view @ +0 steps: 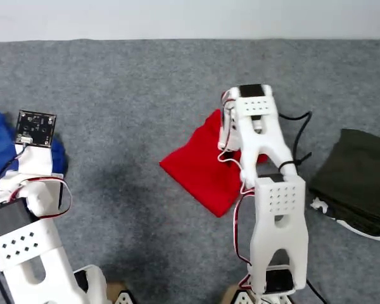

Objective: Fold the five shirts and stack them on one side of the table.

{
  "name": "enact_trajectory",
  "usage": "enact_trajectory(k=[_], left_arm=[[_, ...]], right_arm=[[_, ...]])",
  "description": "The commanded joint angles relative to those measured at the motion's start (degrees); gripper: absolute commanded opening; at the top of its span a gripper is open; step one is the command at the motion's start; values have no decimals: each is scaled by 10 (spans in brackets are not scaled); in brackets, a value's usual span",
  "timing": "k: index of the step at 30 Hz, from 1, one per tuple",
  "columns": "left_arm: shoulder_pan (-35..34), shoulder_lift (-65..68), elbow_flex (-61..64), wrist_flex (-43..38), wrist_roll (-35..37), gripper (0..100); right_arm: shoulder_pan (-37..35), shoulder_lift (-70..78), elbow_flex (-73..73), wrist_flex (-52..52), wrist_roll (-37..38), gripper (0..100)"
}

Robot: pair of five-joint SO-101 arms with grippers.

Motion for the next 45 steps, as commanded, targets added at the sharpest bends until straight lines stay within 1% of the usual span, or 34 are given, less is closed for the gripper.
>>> enact_trajectory(k=[1,4,8,11,16,20,23,27,35,45], left_arm=[[-1,-11,-8,-4,-5,6],[-1,-11,-8,-6,-4,6],[0,-11,-8,-8,-4,6],[0,-11,-8,-9,-6,6],[0,-11,-8,-9,-4,6],[0,-11,-8,-9,-5,6],[0,-11,-9,-9,-6,6],[0,-11,-9,-9,-6,6],[35,-8,-36,-8,-6,6],[40,-11,-34,-4,-4,6]], right_arm=[[30,-112,45,27,71,9],[53,-202,84,26,115,9],[93,-297,88,25,236,9],[118,-344,87,22,295,9],[160,-376,86,21,319,9],[202,-386,81,7,321,9],[235,-387,57,4,349,9],[278,-371,25,-5,360,9],[376,-341,25,-66,429,9],[458,-255,25,-119,469,9]])
